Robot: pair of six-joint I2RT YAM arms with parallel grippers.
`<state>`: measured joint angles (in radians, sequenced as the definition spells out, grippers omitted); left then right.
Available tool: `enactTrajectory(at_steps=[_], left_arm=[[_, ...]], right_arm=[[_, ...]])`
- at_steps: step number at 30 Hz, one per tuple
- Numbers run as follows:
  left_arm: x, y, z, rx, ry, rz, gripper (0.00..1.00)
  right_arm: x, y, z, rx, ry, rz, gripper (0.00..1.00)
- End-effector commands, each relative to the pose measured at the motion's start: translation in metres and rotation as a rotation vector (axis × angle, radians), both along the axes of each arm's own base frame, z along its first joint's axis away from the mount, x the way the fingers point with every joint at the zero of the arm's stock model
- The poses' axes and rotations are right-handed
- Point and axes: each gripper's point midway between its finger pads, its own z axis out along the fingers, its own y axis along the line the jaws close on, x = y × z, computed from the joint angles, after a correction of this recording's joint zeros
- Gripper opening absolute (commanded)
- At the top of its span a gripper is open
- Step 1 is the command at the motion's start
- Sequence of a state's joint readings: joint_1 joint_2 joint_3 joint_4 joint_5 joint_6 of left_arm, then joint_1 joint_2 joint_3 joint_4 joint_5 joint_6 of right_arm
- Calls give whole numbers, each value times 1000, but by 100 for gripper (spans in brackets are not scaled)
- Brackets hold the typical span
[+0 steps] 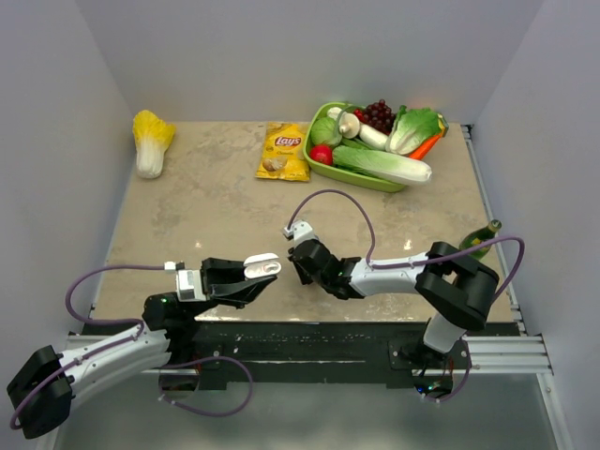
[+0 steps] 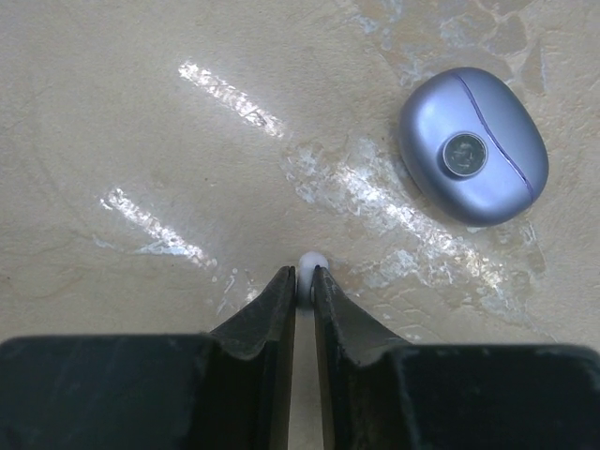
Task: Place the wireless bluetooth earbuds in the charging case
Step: Pick up the earbud from the center of the board.
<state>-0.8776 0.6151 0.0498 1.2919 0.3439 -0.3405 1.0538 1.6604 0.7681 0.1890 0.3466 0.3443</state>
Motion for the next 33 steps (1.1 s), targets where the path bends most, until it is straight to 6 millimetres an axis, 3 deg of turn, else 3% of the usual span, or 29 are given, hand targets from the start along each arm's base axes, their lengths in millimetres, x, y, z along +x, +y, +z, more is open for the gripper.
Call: enactTrajectory(at_steps=[1, 8, 12, 13, 16, 17, 19, 20, 21, 23, 24, 27, 30, 32, 33], left_arm=[[-10, 11, -87, 98, 90, -2, 0], [-11, 12, -87, 94, 91, -9, 0], [-11, 12, -87, 94, 91, -9, 0], [-11, 12, -88, 95, 92, -9, 0], [-11, 12, -85, 90, 87, -9, 0], [-11, 12, -85, 90, 86, -8, 0], [-10, 11, -85, 94, 86, -4, 0], [-8, 10, -85, 100, 88, 0, 0], [-7, 9, -87, 107, 93, 2, 0], [-5, 8, -88, 114, 102, 8, 0], [-3, 8, -87, 112, 106, 14, 0], [4, 4, -89, 128, 138, 26, 0], [4, -4, -90, 158, 148, -5, 0], [3, -13, -97, 200, 169, -42, 0], [-1, -18, -92, 205, 150, -77, 0]], right_arm=[[1, -16, 1, -32, -8, -47, 19], [0, -17, 1, -32, -11, -45, 17], [1, -19, 5, -29, -18, -55, 6], [2, -19, 16, -5, -31, -59, 1], [0, -25, 45, 51, -59, -79, 0], [0, -28, 79, 117, -110, -81, 0], [-8, -39, 103, 142, -131, -62, 0], [-12, -44, 143, 227, -186, -45, 0], [-20, -53, 150, 214, -185, -26, 0], [-34, -65, 199, 302, -261, 16, 0], [-41, -72, 209, 310, -271, 37, 0], [-69, -76, 256, 407, -331, 175, 0], [-102, -67, 281, 472, -364, 380, 0], [-119, -61, 286, 485, -369, 485, 0], [-123, -60, 283, 474, -357, 513, 0]])
